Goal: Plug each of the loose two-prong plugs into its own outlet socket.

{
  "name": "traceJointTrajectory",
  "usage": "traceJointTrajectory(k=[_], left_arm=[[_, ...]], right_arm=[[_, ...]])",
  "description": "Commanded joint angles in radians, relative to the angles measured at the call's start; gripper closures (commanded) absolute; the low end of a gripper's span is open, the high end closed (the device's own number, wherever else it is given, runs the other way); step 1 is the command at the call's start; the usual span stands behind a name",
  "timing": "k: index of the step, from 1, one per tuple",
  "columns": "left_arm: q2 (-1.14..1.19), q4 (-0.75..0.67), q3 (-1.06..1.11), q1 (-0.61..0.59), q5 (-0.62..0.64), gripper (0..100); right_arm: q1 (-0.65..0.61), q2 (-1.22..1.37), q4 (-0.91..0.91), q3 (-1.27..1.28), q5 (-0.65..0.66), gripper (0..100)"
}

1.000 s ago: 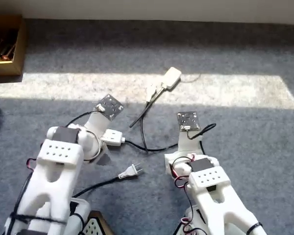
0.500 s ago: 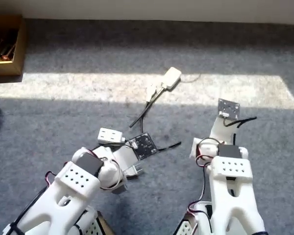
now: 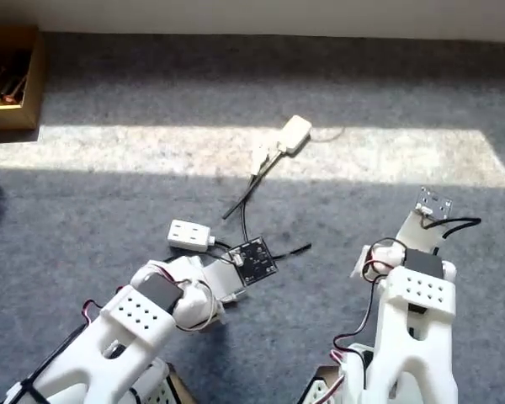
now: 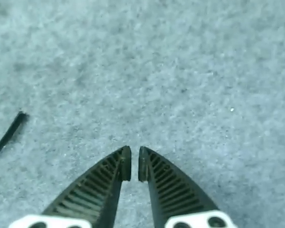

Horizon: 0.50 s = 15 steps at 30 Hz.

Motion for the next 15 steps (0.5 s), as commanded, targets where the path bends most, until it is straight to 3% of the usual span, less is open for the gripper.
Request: traceJointTrajectory(k=[1,8,15], left_arm=[[-0.012,-0.058,0.028,0.007,-0.005,76],[-0.012,-0.066,0.039,0.007,-0.005,77],[-0.012,-0.058,-0.015,0.015,-0.005,93]], right_arm=[[0.013,-0.015,0.005,-0.035,-0.011,95.8],[0.012,-0.015,0.005,-0.035,-0.011,95.8],[-0.015,-0.015,0.005,-0.033,-0.011,95.8]])
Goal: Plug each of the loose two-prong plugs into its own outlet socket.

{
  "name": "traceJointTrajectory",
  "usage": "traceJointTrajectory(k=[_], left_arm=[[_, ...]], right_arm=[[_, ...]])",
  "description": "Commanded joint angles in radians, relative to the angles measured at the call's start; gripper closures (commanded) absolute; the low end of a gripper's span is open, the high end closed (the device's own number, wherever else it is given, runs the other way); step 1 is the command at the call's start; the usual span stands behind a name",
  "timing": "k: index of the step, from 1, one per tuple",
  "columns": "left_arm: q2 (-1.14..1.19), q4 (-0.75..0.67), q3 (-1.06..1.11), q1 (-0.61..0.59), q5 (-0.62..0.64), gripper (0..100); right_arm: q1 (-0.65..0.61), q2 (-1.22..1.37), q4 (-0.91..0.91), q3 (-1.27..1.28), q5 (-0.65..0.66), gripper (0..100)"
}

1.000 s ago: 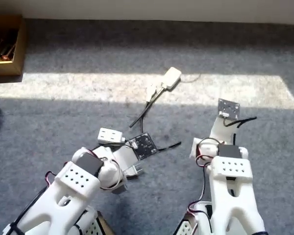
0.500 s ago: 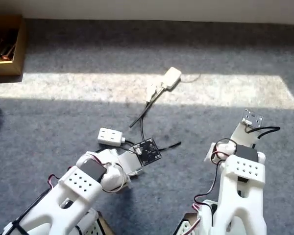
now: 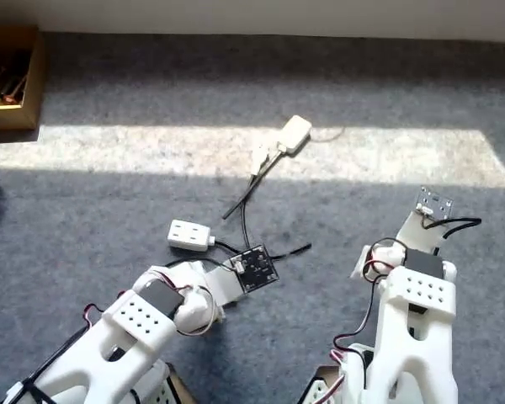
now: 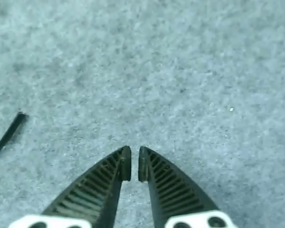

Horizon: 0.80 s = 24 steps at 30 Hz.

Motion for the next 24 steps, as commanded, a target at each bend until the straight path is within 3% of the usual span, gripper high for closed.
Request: traceJointTrajectory(k=[1,12,18,24], left_arm=[[-0.012,-0.008,-0.053,0.016,-0.005,93],[0.036,-0.008,-0.099,0.111,-0.003,93],[0.278,-0.044,-0.174,-0.047,0.002,69],[0.466,-0.146,-0.229,-0.073,-0.003,73]], right_arm=[[-0.028,-0.015,0.005,-0.033,-0.011,95.8],[-0.03,-0.015,0.005,-0.033,-0.011,95.8],[-0.033,-0.015,0.005,-0.031,-0.011,95.8],[-0.035,-0.015,0.005,-0.031,-0.011,95.8]])
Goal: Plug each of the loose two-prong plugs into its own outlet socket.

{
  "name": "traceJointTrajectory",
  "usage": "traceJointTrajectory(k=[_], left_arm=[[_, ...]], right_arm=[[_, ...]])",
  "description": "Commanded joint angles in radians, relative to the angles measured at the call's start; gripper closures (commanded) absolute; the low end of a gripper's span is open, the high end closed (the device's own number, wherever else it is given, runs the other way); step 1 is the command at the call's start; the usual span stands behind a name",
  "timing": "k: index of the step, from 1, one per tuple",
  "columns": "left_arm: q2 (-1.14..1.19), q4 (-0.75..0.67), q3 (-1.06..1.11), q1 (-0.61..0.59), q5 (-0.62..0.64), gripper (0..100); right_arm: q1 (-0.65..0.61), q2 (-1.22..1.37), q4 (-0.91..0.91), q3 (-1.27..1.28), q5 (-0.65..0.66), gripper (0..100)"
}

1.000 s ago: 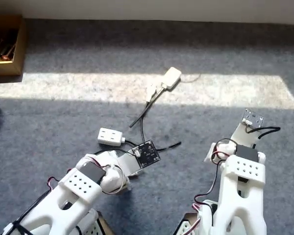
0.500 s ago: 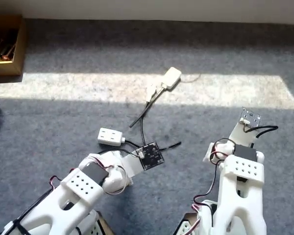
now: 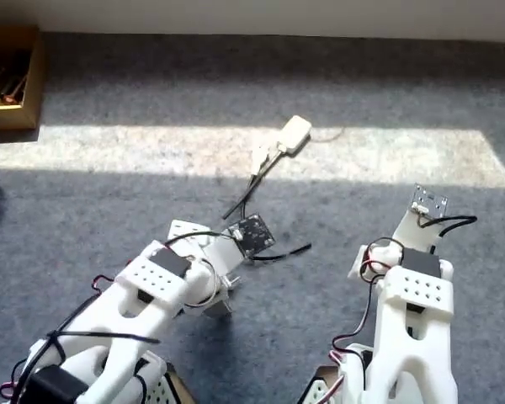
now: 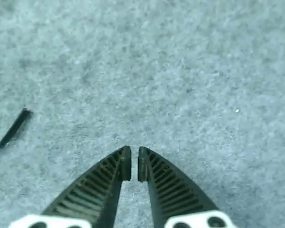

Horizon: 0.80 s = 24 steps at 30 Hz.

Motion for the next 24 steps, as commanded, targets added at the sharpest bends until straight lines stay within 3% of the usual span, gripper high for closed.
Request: traceJointTrajectory(k=[1,8,14,18,24], left_arm=[[0.09,-0.034,-0.048,-0.004,-0.005,73],[0.01,0.077,-0.107,-0.002,-0.003,75],[0.051,0.075,-0.107,-0.001,-0.005,91],[0.133,0.075,-0.127,0.012,-0.052,91],[0.196,0.097,-0.225,0.091,-0.028,91]], right_arm=[[-0.01,-0.015,0.005,-0.031,-0.011,95.8],[-0.012,-0.015,0.005,-0.031,-0.011,95.8],[-0.012,-0.015,0.005,-0.031,-0.011,95.8],[-0.012,-0.015,0.005,-0.031,-0.011,95.8],[-0.007,-0.015,0.005,-0.031,-0.011,95.8]])
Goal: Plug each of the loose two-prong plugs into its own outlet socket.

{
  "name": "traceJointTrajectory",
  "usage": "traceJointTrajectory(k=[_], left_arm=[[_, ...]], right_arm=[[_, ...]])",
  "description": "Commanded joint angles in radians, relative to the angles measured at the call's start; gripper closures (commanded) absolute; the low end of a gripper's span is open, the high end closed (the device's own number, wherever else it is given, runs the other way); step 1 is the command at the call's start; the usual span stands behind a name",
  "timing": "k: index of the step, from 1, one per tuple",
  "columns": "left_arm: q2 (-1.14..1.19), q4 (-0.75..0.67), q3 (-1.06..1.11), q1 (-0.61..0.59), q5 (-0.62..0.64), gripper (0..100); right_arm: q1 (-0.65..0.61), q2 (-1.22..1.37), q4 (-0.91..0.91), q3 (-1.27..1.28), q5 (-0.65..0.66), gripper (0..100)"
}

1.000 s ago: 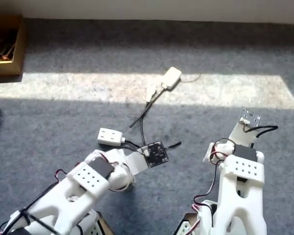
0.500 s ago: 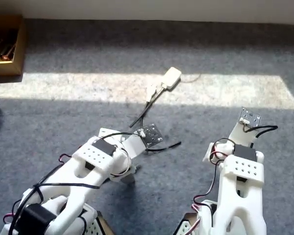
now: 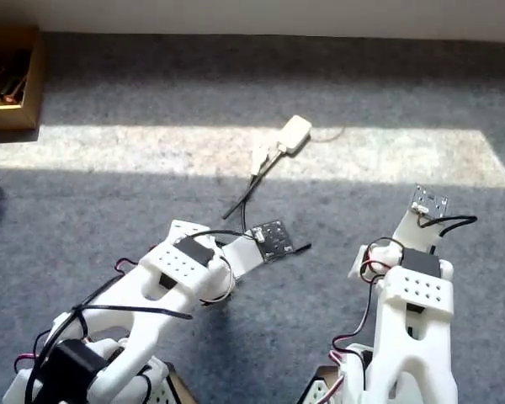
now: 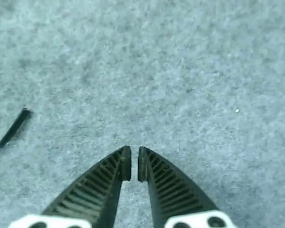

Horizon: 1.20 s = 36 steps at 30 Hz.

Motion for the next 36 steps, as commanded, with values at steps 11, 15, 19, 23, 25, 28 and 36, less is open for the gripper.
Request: traceJointTrajectory(k=[11,15,19,23,25,28,36], left_arm=[[0.024,0.287,-0.473,0.259,0.121,91],[0.116,0.284,-0.541,0.305,0.183,91],[0.288,0.269,-0.631,0.355,0.245,91],[0.401,0.278,-0.684,0.397,0.258,88],[0.41,0.276,-0.679,0.4,0.258,79],[0.409,0.307,-0.685,0.398,0.253,64],[0.254,0.41,-0.734,0.338,0.261,71]], right_arm=[[0.082,-0.015,-0.001,-0.042,-0.011,95.8],[0.082,-0.015,-0.001,-0.042,-0.011,95.8],[0.082,-0.015,-0.001,-0.041,-0.011,95.8],[0.082,-0.015,-0.001,-0.041,-0.011,95.8],[0.082,-0.015,-0.001,-0.039,-0.011,95.8],[0.082,-0.015,-0.001,-0.039,-0.011,95.8],[0.008,-0.015,0.005,-0.039,-0.063,95.8]])
